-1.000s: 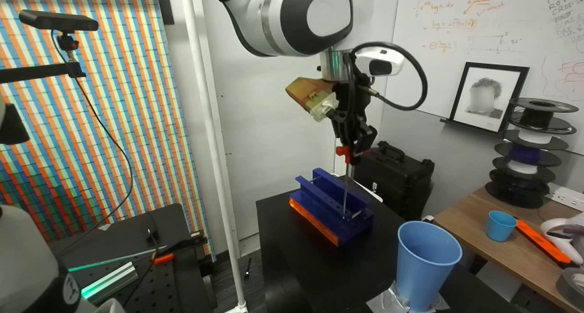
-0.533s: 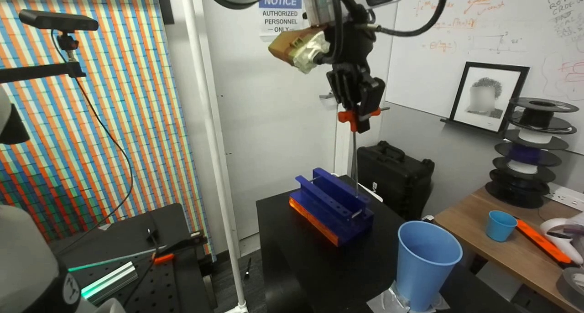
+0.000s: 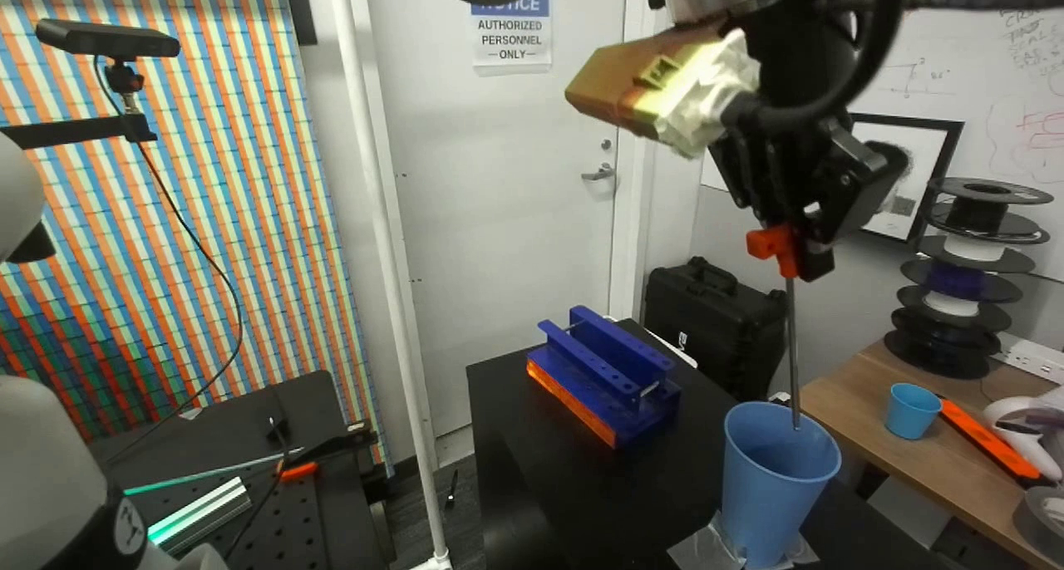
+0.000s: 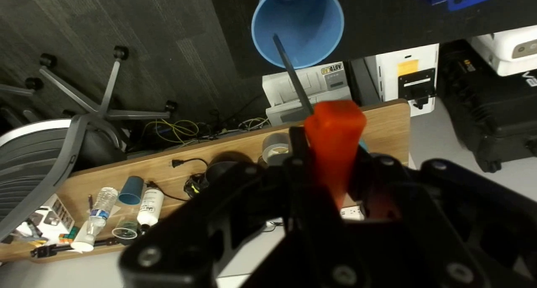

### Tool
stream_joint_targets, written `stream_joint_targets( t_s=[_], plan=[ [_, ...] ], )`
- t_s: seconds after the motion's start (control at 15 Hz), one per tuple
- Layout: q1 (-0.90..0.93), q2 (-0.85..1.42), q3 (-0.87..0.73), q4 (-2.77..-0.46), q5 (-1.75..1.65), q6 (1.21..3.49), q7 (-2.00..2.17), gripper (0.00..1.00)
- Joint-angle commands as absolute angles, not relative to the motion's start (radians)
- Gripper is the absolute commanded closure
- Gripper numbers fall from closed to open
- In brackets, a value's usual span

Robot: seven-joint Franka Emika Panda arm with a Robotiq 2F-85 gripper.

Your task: Put the orange object inside the blue cup

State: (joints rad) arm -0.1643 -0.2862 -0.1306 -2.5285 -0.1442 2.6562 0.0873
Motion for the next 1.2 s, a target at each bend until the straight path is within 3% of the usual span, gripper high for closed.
stream_joint_targets(
  t_s=[0.0, 0.4, 0.53, 0.93, 1.0, 1.07, 1.13],
  plan=[
    [-0.147, -0.140, -0.141, -2.469, -0.095, 2.755, 0.031, 0.86],
    [-0.105, 0.051, -0.122, -2.395, 0.080, 2.809, -0.076, 0.86],
    [-0.111, 0.081, -0.106, -2.378, 0.176, 2.771, -0.142, 0.55],
    [-0.154, -0.112, -0.122, -2.448, 0.360, 2.528, -0.359, 0.09],
    [-0.158, -0.166, -0.142, -2.472, 0.365, 2.461, -0.406, 0.03],
    [-0.136, -0.038, -0.132, -2.409, 0.330, 2.544, -0.320, 0.00],
    [-0.137, -0.068, -0.144, -2.418, 0.330, 2.519, -0.330, 0.12]
  ],
)
